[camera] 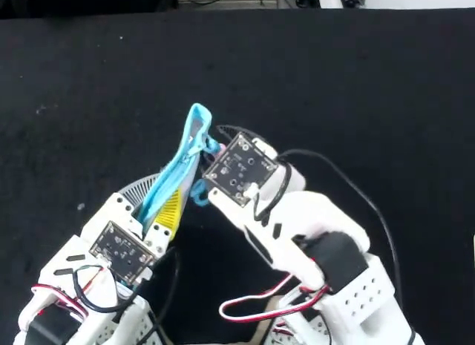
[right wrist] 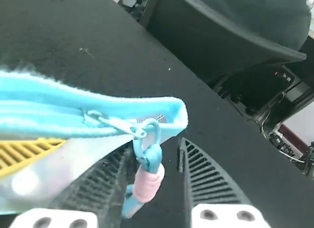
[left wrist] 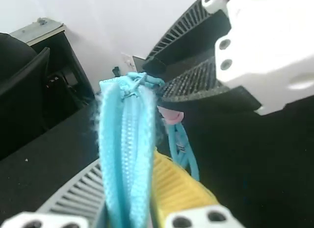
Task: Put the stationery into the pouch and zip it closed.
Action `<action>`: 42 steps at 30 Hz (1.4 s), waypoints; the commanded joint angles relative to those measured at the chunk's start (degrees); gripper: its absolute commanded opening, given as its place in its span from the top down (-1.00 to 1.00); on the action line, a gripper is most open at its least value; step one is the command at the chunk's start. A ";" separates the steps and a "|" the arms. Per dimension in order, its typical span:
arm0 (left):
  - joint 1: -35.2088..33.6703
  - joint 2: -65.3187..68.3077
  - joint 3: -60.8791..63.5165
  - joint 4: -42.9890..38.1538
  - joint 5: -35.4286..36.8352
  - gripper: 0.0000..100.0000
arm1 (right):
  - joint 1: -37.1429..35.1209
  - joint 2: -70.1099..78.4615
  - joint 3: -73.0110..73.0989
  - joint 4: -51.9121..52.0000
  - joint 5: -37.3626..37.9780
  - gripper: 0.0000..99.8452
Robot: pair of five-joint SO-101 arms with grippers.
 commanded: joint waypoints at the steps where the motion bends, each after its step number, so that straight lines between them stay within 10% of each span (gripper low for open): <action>1: 0.04 0.26 2.07 0.09 -0.53 0.94 | -0.79 -1.10 -0.40 -3.25 -0.18 0.72; 32: 0.04 0.18 2.07 0.09 -0.53 0.94 | 6.42 -9.71 9.89 -11.60 -0.26 0.98; 42: 0.04 0.18 2.07 0.53 -0.44 0.94 | 12.66 -9.63 19.47 -26.46 -13.80 0.98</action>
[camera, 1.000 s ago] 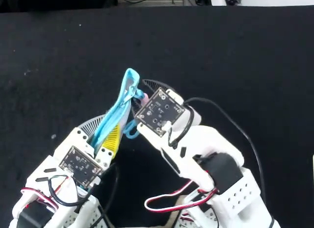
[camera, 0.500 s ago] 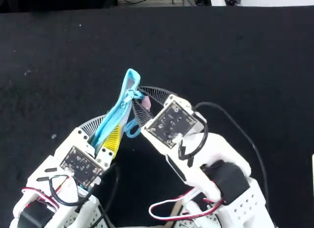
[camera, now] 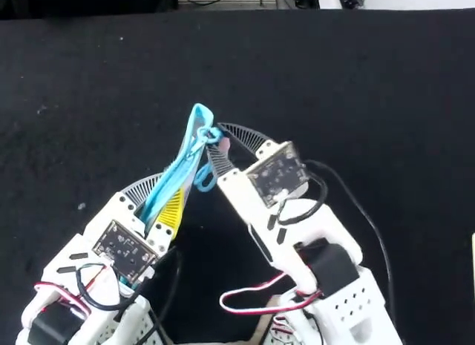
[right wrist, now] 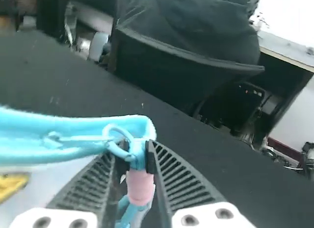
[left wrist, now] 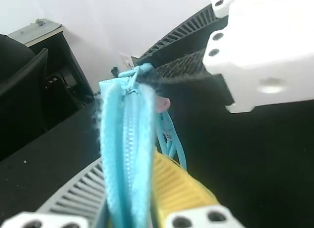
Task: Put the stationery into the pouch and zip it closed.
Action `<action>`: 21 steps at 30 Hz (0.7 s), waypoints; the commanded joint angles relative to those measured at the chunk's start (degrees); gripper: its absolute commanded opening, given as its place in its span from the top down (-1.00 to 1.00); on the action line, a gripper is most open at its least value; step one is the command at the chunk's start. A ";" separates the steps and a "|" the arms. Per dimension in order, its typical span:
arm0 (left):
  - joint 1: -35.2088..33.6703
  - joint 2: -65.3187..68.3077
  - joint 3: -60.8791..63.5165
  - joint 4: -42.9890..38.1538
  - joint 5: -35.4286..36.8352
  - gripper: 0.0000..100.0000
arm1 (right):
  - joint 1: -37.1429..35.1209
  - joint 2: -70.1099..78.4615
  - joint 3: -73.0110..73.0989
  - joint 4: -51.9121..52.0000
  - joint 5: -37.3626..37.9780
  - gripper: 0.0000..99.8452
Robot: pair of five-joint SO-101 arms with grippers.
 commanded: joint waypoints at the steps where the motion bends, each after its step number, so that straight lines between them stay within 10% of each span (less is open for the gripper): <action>1: -0.04 0.26 1.98 0.62 -0.35 0.94 | 6.42 -0.22 2.07 -5.63 -2.29 0.98; 21: -0.04 0.26 1.98 0.62 -0.35 0.94 | 9.41 -0.13 8.66 -10.99 -2.02 0.98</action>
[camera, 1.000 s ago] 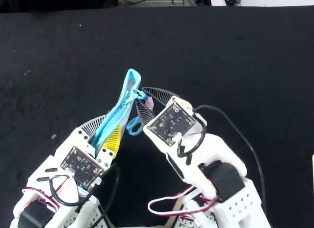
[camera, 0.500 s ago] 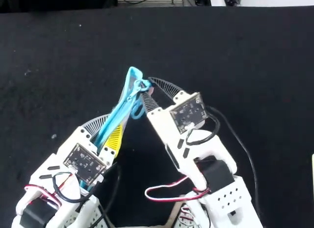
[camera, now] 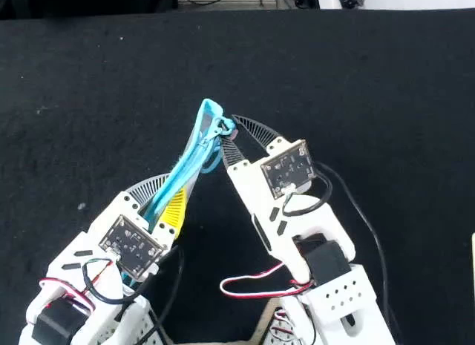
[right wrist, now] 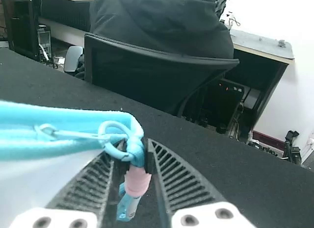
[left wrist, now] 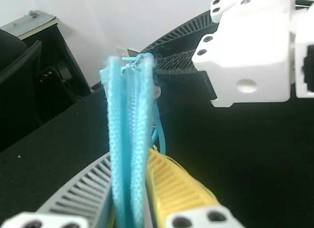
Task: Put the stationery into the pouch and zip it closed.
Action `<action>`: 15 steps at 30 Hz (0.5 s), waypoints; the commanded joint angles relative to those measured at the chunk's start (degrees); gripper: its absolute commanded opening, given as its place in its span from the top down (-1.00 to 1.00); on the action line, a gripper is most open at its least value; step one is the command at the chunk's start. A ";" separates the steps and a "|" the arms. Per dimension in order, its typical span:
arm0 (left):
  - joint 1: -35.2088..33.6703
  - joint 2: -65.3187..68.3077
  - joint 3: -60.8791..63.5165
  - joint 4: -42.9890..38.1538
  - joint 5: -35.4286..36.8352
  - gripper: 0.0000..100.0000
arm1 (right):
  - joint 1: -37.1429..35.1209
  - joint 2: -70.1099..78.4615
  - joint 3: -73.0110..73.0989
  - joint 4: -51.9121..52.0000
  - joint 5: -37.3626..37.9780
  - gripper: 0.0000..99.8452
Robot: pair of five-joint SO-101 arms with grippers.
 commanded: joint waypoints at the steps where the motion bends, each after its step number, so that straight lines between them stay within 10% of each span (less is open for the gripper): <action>1: -0.04 0.18 0.48 0.70 -0.35 0.94 | 4.40 -0.13 -0.31 -0.88 -0.35 0.98; 10: 0.31 0.44 0.31 -7.21 -0.44 0.94 | -3.34 -0.66 -8.92 10.55 6.24 0.98; 15: 0.48 0.53 4.35 -24.70 -0.44 0.94 | -4.84 -0.66 -17.27 13.71 9.32 0.98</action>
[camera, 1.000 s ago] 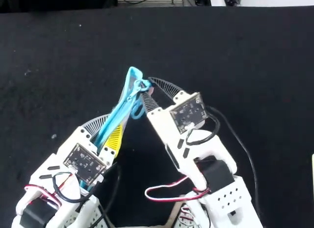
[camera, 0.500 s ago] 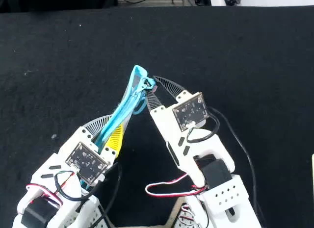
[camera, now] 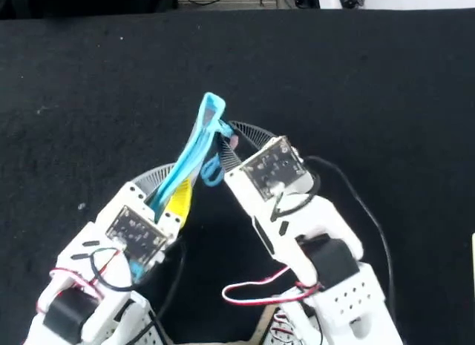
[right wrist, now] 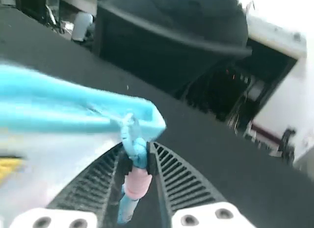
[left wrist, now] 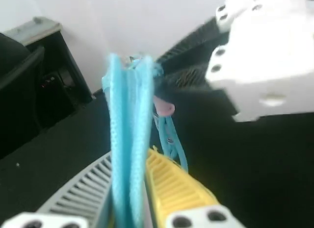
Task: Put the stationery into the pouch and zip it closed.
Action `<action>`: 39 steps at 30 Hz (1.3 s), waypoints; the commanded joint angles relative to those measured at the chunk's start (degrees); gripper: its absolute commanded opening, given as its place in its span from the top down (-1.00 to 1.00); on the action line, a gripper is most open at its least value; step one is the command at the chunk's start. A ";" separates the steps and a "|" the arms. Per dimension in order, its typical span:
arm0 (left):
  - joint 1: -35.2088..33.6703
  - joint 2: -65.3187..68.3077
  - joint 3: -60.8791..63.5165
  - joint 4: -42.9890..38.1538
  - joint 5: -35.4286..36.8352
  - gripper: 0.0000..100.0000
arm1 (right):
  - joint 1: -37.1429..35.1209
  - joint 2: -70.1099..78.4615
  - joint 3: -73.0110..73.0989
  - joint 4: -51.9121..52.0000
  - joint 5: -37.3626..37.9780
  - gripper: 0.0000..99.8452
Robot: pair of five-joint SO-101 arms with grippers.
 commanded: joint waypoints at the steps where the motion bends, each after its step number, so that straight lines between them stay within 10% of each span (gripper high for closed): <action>1: 0.57 -0.35 2.33 -17.93 -0.70 0.94 | -0.26 -1.27 -8.75 1.49 1.41 0.98; 7: 0.57 -0.53 11.38 -38.77 -0.97 0.94 | 4.22 -1.10 -13.49 3.34 1.41 0.98; 13: -0.04 -0.79 21.67 -39.47 -0.70 0.94 | 4.40 -1.36 -7.08 3.43 1.41 0.98; 27: -0.57 -0.79 5.05 6.15 -0.70 0.82 | 1.76 -8.84 -3.12 12.84 1.41 0.98; 39: -0.66 -0.79 -4.70 10.37 -0.62 0.70 | -4.22 -10.07 -3.12 15.03 1.41 0.98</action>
